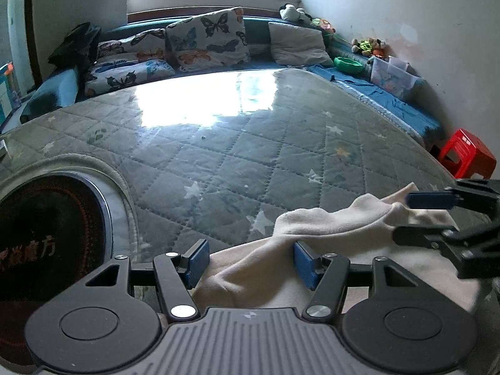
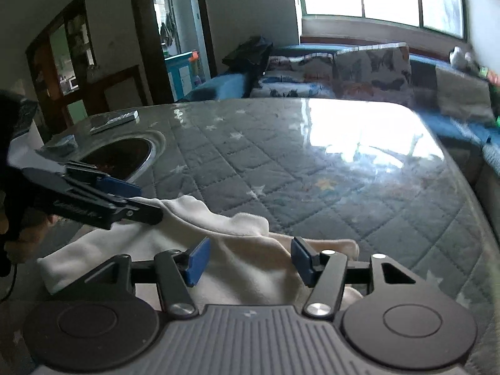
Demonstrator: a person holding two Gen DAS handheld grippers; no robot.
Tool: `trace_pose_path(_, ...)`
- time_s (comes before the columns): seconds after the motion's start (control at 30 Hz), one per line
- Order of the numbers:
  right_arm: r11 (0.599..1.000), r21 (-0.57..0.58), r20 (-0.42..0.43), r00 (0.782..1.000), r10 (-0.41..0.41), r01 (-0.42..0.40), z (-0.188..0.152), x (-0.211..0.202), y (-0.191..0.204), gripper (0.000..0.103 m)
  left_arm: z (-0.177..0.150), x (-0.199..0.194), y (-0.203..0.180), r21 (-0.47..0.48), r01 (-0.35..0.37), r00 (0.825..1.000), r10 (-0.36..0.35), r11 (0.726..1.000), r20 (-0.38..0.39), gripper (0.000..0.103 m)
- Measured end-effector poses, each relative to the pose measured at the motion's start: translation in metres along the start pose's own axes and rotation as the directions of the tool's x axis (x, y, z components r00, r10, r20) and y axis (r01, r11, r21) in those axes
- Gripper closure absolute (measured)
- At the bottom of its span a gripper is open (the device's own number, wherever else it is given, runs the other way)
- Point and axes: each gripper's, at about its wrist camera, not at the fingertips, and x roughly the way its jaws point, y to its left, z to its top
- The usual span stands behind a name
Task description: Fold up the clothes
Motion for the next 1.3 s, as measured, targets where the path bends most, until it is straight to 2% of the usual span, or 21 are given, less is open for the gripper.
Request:
trace_pose_path(0.07, 0.999, -0.038, 0.021, 1.000, 0.007, -0.006, -0.001, -0.011, 0.010, 0.023, 0.000, -0.005, 0.002, -0.009, -0.006, 1.000, 0.006, 1.000, 0.009, 0.039)
trace_pose_path(0.23, 0.994, -0.101, 0.025, 0.999, 0.038, -0.035, -0.017, -0.027, 0.037, 0.020, -0.006, -0.031, 0.009, -0.015, -0.019, 0.999, 0.019, 1.000, 0.040, 0.038)
trace_pose_path(0.4, 0.995, -0.092, 0.033, 0.999, 0.027, -0.024, -0.036, -0.031, 0.051, 0.014, -0.031, -0.060, 0.005, 0.033, -0.033, 0.998, 0.031, 0.999, 0.054, 0.031)
trace_pose_path(0.53, 0.994, -0.111, 0.037, 0.999, 0.004, 0.000, -0.046, -0.027, 0.056, 0.003, -0.054, -0.068, 0.000, 0.056, -0.054, 0.998, 0.051, 0.997, 0.042, 0.028)
trace_pose_path(0.67, 0.998, -0.062, 0.045, 0.999, 0.007, -0.004, -0.052, -0.023, 0.050, 0.000, -0.070, -0.067, 0.005, 0.025, -0.060, 0.998, 0.060, 0.998, 0.019, 0.028)
trace_pose_path(0.8, 0.998, -0.068, 0.040, 0.999, 0.018, -0.015, -0.053, -0.023, 0.047, 0.000, -0.076, -0.067, 0.013, 0.001, -0.060, 0.998, 0.060, 0.998, 0.023, 0.021)
trace_pose_path(1.17, 0.998, -0.051, 0.052, 0.998, 0.037, -0.034, -0.058, -0.024, 0.042, 0.000, -0.076, -0.068, 0.014, -0.035, -0.061, 0.998, 0.062, 0.997, 0.026, 0.017)
trace_pose_path(1.3, 0.998, -0.044, 0.050, 0.998, 0.043, -0.040, -0.053, -0.026, 0.042, 0.000, -0.073, -0.074, 0.010, -0.035, -0.062, 0.997, 0.064, 0.997, 0.038, 0.009)
